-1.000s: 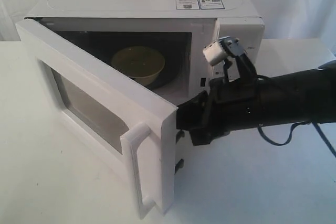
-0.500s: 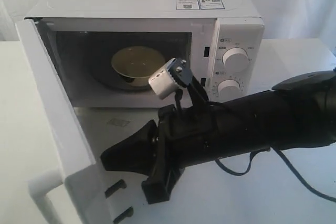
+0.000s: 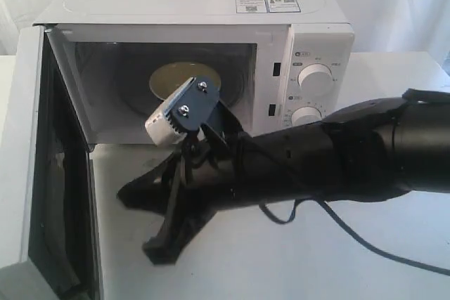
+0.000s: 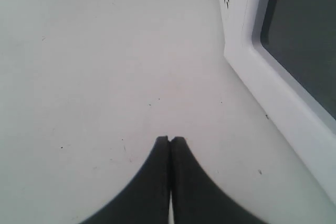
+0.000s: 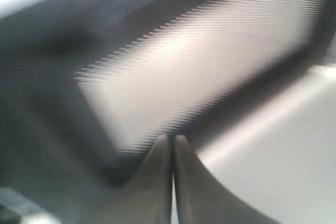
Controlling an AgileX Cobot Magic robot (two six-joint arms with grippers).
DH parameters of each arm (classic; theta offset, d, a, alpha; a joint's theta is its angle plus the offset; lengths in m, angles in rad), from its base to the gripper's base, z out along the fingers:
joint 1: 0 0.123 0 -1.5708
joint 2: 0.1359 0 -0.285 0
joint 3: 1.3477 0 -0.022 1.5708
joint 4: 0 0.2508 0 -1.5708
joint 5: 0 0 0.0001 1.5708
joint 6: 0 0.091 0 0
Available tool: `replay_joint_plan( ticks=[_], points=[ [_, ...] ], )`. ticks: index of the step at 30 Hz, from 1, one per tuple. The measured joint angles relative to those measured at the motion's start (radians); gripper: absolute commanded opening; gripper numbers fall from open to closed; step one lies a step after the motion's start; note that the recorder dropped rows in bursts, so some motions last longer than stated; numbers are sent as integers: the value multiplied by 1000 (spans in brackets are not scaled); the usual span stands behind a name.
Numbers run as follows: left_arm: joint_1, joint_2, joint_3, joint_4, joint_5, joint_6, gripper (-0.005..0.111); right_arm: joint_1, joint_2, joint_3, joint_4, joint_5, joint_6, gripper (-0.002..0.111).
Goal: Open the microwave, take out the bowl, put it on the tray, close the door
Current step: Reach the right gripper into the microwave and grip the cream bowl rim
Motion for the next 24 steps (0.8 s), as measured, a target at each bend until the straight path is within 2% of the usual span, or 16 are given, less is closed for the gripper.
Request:
replay_joint_plan(
  ticks=[4,6,9,11,15,18,21,24],
  points=[
    [0,0,0,0,0,0,0,1,13,-61,-2,-404,-28,0],
    [0,0,0,0,0,0,0,1,21,-83,1,-511,-76,0],
    [0,0,0,0,0,0,0,2,36,-122,6,-557,-167,1],
    [0,0,0,0,0,0,0,6,51,-150,-5,-557,-208,6],
    [0,0,0,0,0,0,0,8,112,-187,-136,-557,-224,27],
    [0,0,0,0,0,0,0,10,180,-208,-307,-581,-224,44],
    [0,0,0,0,0,0,0,10,241,-229,-436,-653,-224,52],
    [0,0,0,0,0,0,0,10,288,-250,-496,-729,-224,54]
  ],
)
